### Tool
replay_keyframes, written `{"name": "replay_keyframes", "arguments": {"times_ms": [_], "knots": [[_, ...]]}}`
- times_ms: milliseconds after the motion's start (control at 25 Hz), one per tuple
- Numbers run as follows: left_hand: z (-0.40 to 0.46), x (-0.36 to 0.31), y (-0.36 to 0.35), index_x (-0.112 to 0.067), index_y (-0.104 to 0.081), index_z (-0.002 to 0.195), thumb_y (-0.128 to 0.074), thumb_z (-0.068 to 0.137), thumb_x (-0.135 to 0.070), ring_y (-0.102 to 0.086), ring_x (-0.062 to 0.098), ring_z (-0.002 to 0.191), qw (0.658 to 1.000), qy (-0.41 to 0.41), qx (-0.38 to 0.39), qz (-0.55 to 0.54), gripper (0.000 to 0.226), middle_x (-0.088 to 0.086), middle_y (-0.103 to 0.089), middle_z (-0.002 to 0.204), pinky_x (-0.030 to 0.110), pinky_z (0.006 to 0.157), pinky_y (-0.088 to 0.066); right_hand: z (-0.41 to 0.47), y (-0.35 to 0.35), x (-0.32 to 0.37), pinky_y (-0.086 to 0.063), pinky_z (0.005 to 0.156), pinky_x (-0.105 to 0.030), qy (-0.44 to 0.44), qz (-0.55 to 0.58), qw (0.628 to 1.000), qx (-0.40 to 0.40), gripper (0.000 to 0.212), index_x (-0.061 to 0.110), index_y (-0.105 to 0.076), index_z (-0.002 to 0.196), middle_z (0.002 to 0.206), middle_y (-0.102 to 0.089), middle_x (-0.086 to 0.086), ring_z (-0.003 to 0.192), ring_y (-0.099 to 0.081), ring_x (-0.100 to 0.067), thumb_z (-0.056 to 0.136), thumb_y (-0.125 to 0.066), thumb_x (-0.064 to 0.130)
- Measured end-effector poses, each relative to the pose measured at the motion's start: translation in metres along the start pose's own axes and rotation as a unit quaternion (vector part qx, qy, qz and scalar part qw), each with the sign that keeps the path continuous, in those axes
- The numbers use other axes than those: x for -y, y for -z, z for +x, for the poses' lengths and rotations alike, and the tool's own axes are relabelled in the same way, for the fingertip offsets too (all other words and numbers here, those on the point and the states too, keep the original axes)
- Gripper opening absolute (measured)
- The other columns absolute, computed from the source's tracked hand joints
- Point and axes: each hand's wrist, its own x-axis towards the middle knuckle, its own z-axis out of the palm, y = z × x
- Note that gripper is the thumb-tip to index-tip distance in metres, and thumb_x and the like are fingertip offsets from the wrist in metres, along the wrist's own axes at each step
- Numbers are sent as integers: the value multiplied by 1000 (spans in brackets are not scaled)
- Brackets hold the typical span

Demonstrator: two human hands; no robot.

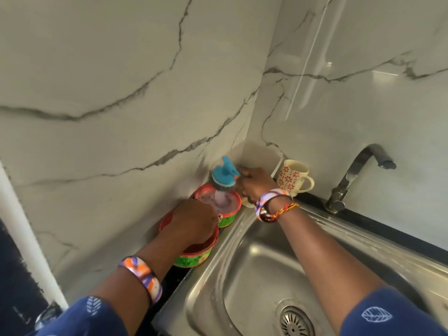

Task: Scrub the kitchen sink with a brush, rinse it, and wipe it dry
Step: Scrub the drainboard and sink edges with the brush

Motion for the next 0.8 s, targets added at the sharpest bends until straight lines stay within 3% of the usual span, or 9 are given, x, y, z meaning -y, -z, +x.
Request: {"name": "replay_keyframes", "arguments": {"times_ms": [80,160,200,360,440,560,680,720,800], "knots": [[1,3,-6,-7,-62,108,-31,99,-34,-57,31,110,1000,10,4,-7,42,16,-63,118,37,95,-40,-1,5,9,-32,52,-21,3,42,999,-22,33,12,-63,122,46,-51,15,53,-42,-9,92,-49,12],[2,5,-14,-8,-60,115,-33,98,-35,-54,30,116,998,36,0,-46,42,15,-59,125,38,101,-40,-10,-4,6,-38,57,-24,1,-33,999,22,36,13,-61,125,68,-58,1,58,-49,-15,91,-49,14],[-2,5,-16,-10,-58,121,-34,97,-35,-51,29,121,996,51,-3,-68,42,13,-56,130,38,103,-39,-19,-9,1,-36,54,-22,-4,-44,999,32,37,14,-61,125,69,-55,-2,55,-46,-13,91,-50,15],[-39,2,-12,-11,-38,141,-41,96,-27,-32,23,138,980,102,-97,-138,48,10,-38,147,34,109,-34,-65,16,-18,-24,31,-12,-57,209,974,60,31,22,-58,124,58,-41,-2,29,-31,-1,96,-49,14],[-72,-6,-10,-13,-37,144,-45,95,-22,-22,22,144,955,145,-177,-187,50,8,-29,153,38,110,-33,-94,42,-31,-26,32,-11,-44,276,947,157,35,27,-53,127,60,-45,-2,31,-34,-2,96,-49,12],[-113,-21,-16,-7,-49,135,-51,90,-8,-31,27,141,920,182,-257,-235,45,11,-37,149,45,101,-42,-131,57,-48,-39,42,-12,-1,221,930,293,44,30,-51,123,61,-58,3,46,-49,-4,92,-50,-1],[-143,-40,-29,-5,-48,137,-48,90,-3,-33,26,140,902,251,-245,-252,47,9,-37,150,42,102,-40,-168,30,-55,-43,44,-12,40,78,922,376,48,36,-44,126,64,-62,5,49,-56,0,93,-50,2],[-153,-46,-34,-6,-45,139,-46,91,-5,-29,23,142,897,282,-226,-256,48,8,-34,152,39,107,-34,-177,18,-54,-41,40,-11,46,54,923,378,47,36,-41,130,64,-58,3,44,-52,2,95,-49,5],[-170,-55,-44,-3,-40,141,-41,94,-7,-19,22,145,889,329,-196,-252,48,10,-28,154,34,115,-22,-173,4,-57,-32,36,-8,74,12,952,295,46,29,-39,135,63,-48,0,34,-40,4,96,-46,7]]}}
